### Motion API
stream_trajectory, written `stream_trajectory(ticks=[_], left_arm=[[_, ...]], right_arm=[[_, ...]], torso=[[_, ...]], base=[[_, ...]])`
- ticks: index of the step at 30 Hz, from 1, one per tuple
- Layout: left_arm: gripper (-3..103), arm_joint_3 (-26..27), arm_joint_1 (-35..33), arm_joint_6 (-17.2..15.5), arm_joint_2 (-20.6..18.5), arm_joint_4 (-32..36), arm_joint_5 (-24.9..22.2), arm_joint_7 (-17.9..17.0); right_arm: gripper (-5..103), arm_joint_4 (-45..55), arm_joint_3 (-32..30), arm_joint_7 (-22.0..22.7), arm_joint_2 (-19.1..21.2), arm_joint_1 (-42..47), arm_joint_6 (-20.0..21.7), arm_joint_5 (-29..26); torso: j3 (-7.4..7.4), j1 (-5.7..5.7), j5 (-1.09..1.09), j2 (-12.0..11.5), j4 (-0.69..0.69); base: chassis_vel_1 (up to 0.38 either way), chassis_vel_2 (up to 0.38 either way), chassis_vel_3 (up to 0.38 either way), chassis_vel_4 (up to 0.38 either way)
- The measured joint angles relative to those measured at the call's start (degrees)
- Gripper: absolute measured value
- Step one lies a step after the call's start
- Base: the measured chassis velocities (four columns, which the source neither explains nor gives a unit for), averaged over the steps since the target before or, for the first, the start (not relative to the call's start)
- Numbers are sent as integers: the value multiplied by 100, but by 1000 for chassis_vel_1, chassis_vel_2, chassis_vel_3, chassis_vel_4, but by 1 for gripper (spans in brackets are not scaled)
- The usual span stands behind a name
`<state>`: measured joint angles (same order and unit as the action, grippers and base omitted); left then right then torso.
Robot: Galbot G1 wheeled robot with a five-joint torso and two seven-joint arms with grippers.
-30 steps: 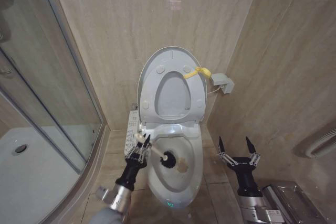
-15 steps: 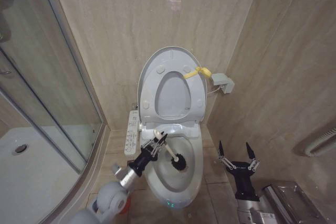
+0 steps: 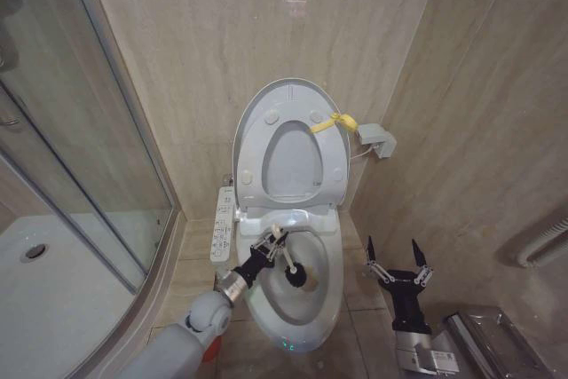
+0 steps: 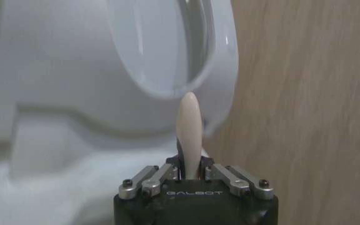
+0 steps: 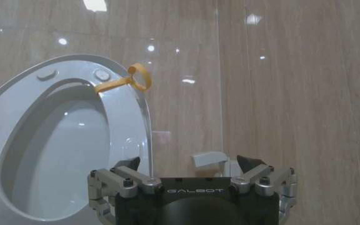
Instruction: Open the toilet lid, clean the toilet bowl with a toilet brush, close the toilet lid, and flush.
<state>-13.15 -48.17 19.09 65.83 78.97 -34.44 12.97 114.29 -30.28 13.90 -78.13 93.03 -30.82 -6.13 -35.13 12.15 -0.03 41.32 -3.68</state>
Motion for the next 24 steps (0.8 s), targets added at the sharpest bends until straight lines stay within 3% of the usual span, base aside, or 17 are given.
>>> stream_trajectory(ticks=[5, 8, 15, 24], left_arm=[[18, -217, 116, 82, 176, -507, 300, -146], [18, -297, 111, 80, 191, -631, 393, -210], [18, -334, 120, 71, 199, -637, 570, -274], [18, -293, -62, -37, 131, 417, -37, -232]], right_arm=[[100, -31, 14, -2, 64, -37, -20, -22], [100, -63, 22, -4, 83, -72, -24, -27], [100, -256, 98, -25, 97, -244, -27, -32], [100, -430, 118, -46, 88, -368, -27, -31]], torso=[[2, -2, -1, 2, 1], [0, -1, 0, 1, 5], [1, -1, -1, 2, 0], [0, 0, 2, 0, -2]], base=[[0, 0, 0, 0], [0, 0, 0, 0], [0, 0, 0, 0], [0, 0, 0, 0]])
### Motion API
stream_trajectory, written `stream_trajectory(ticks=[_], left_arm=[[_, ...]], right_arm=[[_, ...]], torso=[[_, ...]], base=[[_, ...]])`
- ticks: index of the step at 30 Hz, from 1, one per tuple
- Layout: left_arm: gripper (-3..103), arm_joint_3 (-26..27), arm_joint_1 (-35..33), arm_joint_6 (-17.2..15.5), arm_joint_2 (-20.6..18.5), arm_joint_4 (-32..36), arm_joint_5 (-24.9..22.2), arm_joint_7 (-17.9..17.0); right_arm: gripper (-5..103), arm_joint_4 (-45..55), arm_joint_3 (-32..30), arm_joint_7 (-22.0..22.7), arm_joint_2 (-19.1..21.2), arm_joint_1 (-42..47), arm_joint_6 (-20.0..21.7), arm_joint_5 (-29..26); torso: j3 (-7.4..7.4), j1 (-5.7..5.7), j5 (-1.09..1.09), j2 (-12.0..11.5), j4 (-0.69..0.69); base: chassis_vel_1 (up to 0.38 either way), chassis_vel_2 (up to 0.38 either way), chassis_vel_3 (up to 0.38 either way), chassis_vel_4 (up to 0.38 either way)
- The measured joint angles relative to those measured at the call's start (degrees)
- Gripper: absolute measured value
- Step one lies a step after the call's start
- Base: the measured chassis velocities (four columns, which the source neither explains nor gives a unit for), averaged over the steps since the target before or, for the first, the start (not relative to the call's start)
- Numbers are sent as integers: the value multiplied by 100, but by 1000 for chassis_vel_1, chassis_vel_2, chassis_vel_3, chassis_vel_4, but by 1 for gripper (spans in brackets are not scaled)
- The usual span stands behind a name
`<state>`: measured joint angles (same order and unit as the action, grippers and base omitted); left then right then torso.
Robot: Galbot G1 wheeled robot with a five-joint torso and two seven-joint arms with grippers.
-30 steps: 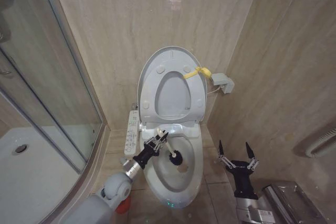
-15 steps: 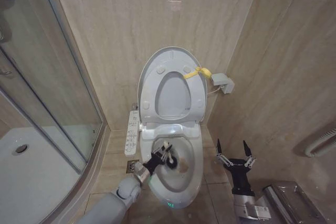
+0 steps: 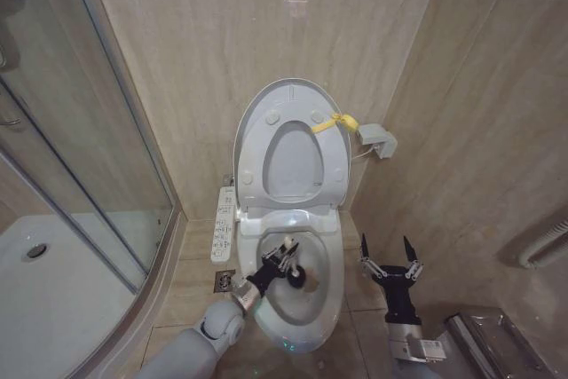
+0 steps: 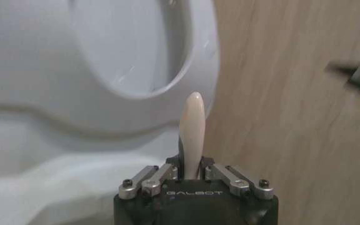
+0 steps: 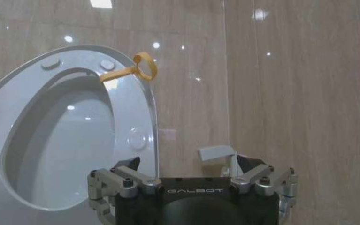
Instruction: Open the toilet lid, clean the toilet bowl with a toilet brush, close the toilet lid, and flush.
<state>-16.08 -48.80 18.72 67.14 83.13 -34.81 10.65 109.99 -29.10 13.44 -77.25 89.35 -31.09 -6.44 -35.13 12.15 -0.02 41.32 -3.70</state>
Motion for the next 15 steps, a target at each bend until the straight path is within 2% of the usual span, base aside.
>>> stream_trajectory(ticks=[4, 11, 13, 14, 15], left_arm=[[18, -99, -51, -1, -33, 194, -29, 65], [18, -350, 66, 144, 117, -596, 199, 170], [18, -358, 116, 196, 177, -855, 249, 186], [20, -355, 112, 193, 174, -850, 239, 184], [20, -355, 112, 193, 174, -850, 239, 184]], right_arm=[[100, -51, -20, 0, 8, -34, 0, 0], [100, -76, -45, 1, 33, -37, -12, -11], [100, -80, -54, 2, 47, -41, -23, -27], [100, -91, -55, 2, 55, -44, -26, -36], [100, -91, -55, 2, 55, -44, -26, -36]], torso=[[0, 0, -1, 0, 3], [2, -1, -1, 1, 5], [3, -1, -2, 2, 2], [-1, 0, -3, 0, 7], [-1, 0, -3, 0, 7]], base=[[0, 0, 0, 0], [0, 0, 0, 0], [0, 0, 0, 0], [0, 0, 0, 0], [0, 0, 0, 0]])
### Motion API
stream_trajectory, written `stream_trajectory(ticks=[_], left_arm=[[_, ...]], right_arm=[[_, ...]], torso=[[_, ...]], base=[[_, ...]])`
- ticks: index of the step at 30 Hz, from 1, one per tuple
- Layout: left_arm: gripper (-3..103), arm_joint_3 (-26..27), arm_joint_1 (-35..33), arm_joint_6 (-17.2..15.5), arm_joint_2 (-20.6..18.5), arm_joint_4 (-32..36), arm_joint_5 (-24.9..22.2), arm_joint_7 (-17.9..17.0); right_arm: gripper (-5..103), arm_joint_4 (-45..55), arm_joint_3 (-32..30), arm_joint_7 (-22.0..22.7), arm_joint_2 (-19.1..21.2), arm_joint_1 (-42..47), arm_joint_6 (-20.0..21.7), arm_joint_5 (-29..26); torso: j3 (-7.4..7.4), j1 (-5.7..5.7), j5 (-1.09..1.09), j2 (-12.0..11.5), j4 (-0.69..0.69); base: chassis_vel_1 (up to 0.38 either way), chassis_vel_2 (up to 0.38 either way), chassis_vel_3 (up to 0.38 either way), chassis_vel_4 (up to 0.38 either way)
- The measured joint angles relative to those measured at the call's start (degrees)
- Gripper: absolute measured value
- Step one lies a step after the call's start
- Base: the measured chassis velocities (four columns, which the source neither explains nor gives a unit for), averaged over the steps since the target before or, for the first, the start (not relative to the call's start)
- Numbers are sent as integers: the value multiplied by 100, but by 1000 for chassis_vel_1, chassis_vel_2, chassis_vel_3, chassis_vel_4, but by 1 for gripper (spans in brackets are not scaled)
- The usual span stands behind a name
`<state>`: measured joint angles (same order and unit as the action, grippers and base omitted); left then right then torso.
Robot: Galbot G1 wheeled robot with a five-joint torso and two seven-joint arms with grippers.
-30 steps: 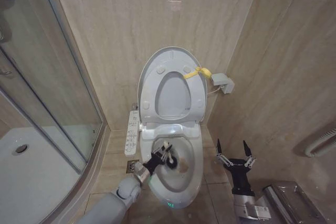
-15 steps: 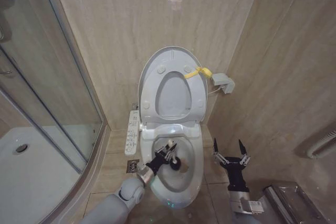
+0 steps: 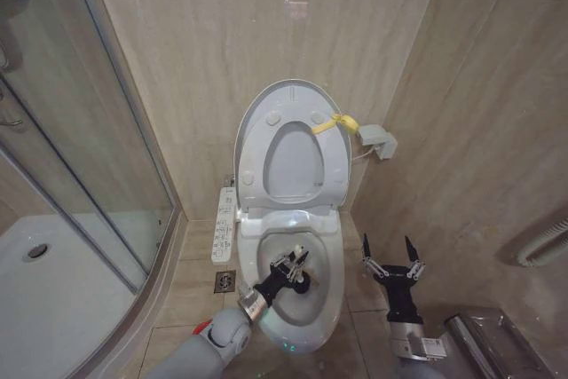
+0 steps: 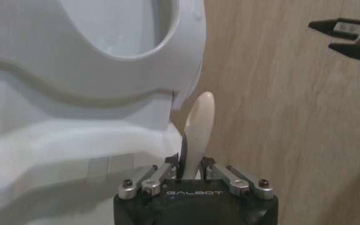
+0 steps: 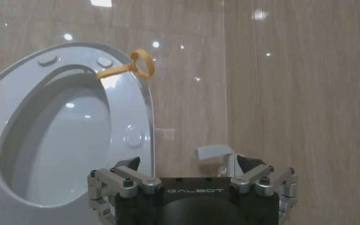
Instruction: Open the toilet lid, clean the toilet bowl with a toilet brush, close the toilet lid, and flush.
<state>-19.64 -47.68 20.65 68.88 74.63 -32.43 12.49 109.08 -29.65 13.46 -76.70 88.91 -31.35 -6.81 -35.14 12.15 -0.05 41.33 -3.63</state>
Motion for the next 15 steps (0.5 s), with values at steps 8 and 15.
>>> stream_trajectory(ticks=[8, 15], left_arm=[[18, 285, -107, 18, 1, 991, -365, 161], [18, 325, -38, 69, 314, 344, -310, 253]], right_arm=[[100, -75, 17, -7, 24, -43, -16, -5], [100, -101, 42, -21, 27, -50, -25, -5]], torso=[[1, 0, 1, 0, -7], [1, 0, 2, -1, -4]], base=[[0, 0, 0, 0], [0, 0, 0, 0]])
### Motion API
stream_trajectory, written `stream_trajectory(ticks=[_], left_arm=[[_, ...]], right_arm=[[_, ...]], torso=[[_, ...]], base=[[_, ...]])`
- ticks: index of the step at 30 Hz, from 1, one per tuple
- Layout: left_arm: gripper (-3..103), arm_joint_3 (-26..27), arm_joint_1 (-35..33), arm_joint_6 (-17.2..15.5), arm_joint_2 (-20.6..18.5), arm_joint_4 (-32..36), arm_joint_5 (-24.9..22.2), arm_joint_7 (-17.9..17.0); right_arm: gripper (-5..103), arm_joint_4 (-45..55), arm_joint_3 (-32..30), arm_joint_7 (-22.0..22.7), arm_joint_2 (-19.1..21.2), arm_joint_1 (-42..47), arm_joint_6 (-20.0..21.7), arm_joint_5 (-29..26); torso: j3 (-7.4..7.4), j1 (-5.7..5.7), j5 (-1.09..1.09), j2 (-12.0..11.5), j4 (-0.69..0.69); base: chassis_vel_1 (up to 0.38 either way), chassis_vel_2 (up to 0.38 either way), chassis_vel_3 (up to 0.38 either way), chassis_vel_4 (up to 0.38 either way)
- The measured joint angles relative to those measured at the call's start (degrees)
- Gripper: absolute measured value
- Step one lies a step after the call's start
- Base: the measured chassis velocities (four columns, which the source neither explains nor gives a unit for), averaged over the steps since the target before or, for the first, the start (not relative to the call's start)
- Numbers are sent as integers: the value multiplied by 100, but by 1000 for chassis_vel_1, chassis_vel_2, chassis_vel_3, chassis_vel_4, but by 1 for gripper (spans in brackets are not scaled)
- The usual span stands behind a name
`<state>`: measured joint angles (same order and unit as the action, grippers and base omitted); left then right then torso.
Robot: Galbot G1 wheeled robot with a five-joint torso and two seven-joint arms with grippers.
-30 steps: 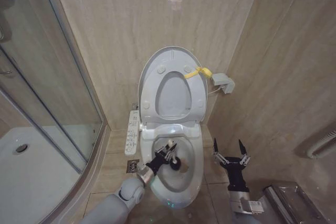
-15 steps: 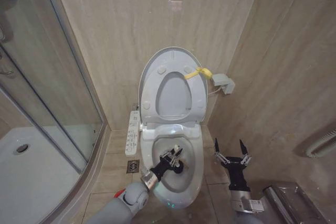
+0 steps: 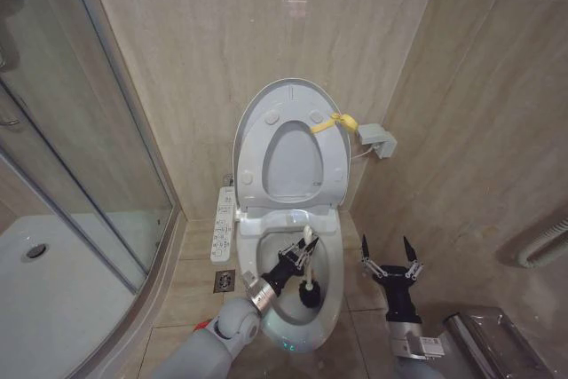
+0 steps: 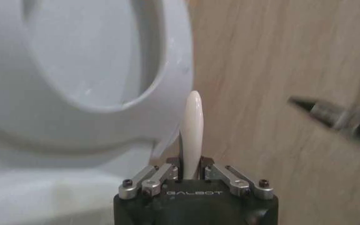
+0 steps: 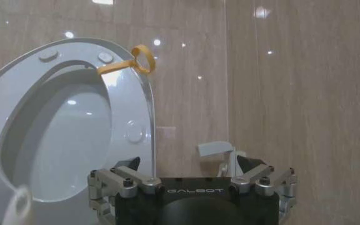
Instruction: Open the toilet lid, clean the toilet bowl with a toilet brush, close the toilet lid, and flush.
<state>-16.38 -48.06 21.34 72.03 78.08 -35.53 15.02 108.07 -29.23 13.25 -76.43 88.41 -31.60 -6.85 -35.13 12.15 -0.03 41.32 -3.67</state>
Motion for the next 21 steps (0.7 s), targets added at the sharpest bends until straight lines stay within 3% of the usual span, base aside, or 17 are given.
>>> stream_trajectory(ticks=[5, 7, 14, 18, 21], left_arm=[[18, -54, 115, 22, 71, -550, 69, 48], [19, -55, 130, 22, 71, -565, 68, 61], [19, -58, 158, 68, 24, -570, -27, 310], [19, -49, 90, 408, 43, -465, -216, 771], [19, -5, 90, 515, 119, -499, -223, 858]], right_arm=[[100, 23, -13, -3, 35, 23, -16, -5], [100, 30, -15, -4, 35, 30, -27, -6], [100, 45, -18, -14, 37, 64, -58, -7], [100, 56, -18, -31, 40, 91, -70, -8], [100, 60, -20, -41, 41, 108, -81, -8]], torso=[[1, -1, 0, 1, 4], [2, -1, -1, 2, -2], [1, -1, -1, 1, -1], [0, -1, -1, 1, 0], [0, -1, 0, 1, -2]], base=[[0, 0, 0, 0], [0, 0, 0, 0], [0, 0, 0, 0], [0, 0, 0, 0], [0, 0, 0, 0]])
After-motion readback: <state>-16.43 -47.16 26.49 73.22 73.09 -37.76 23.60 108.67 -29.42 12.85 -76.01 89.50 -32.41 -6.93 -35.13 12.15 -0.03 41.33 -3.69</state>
